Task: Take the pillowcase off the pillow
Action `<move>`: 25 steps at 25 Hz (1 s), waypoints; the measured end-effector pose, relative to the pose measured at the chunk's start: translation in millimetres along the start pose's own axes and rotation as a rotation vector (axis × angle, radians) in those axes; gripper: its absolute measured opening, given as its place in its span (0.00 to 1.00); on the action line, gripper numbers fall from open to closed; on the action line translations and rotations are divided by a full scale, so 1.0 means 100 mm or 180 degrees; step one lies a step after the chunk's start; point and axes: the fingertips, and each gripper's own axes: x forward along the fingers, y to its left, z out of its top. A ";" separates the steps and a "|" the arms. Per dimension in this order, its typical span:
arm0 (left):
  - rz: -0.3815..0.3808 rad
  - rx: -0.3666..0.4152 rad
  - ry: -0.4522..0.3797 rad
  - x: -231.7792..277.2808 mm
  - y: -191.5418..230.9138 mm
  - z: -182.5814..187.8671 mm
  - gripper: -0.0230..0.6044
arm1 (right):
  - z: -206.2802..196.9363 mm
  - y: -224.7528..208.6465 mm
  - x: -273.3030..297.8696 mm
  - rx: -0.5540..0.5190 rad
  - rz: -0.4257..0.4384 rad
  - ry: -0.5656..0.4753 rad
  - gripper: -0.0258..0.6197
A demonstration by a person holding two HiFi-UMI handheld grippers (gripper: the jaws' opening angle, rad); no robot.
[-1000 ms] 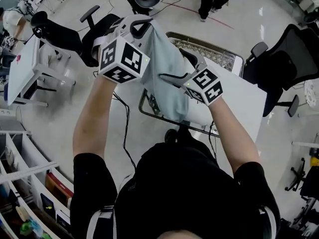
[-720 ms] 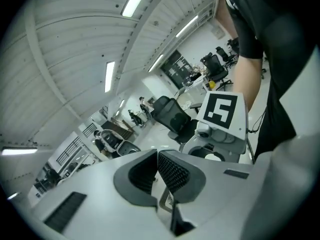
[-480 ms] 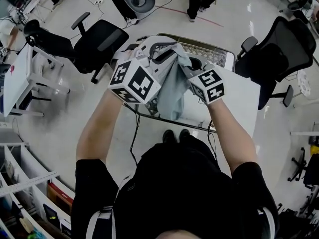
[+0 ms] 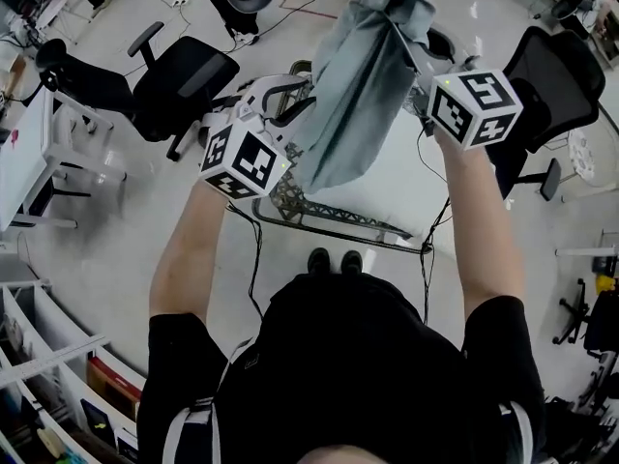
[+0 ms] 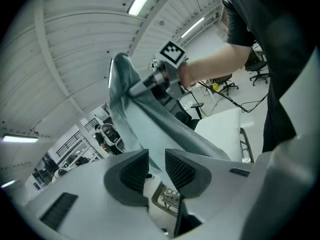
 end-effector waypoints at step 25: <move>-0.0998 -0.0786 0.0801 1.34 -1.67 -0.72 0.20 | -1.67 -1.47 -2.02 0.0748 -0.0650 0.0982 0.09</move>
